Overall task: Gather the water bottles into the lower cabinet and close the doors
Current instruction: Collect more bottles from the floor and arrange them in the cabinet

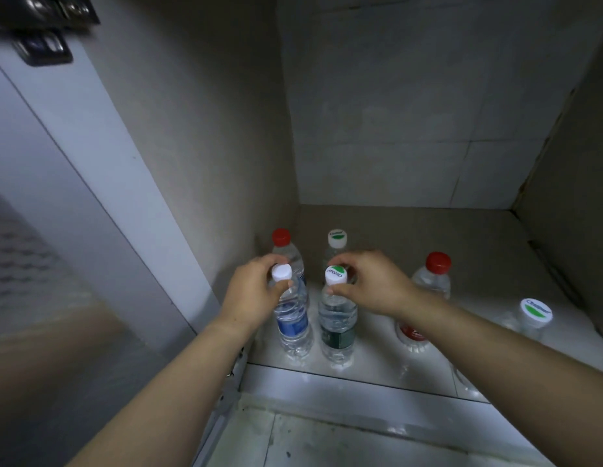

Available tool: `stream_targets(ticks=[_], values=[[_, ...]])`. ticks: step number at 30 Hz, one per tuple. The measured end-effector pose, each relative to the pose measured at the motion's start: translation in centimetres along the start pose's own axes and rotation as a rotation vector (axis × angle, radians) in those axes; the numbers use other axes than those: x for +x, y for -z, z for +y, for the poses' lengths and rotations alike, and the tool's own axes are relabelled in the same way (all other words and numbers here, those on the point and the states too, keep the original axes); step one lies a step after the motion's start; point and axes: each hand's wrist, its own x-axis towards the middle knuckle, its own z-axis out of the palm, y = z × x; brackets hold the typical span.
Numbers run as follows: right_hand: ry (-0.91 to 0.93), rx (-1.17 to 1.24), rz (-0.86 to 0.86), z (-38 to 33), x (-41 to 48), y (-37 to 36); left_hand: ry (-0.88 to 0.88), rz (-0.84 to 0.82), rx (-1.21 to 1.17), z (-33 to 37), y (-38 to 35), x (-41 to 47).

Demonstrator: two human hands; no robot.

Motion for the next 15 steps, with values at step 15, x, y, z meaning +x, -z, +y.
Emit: stream_targets(ticks=[15], values=[[-0.003,-0.059,0.056,-0.16,-0.18,-0.62,-0.050,-0.011,0.102,0.33,0.36,-0.55]])
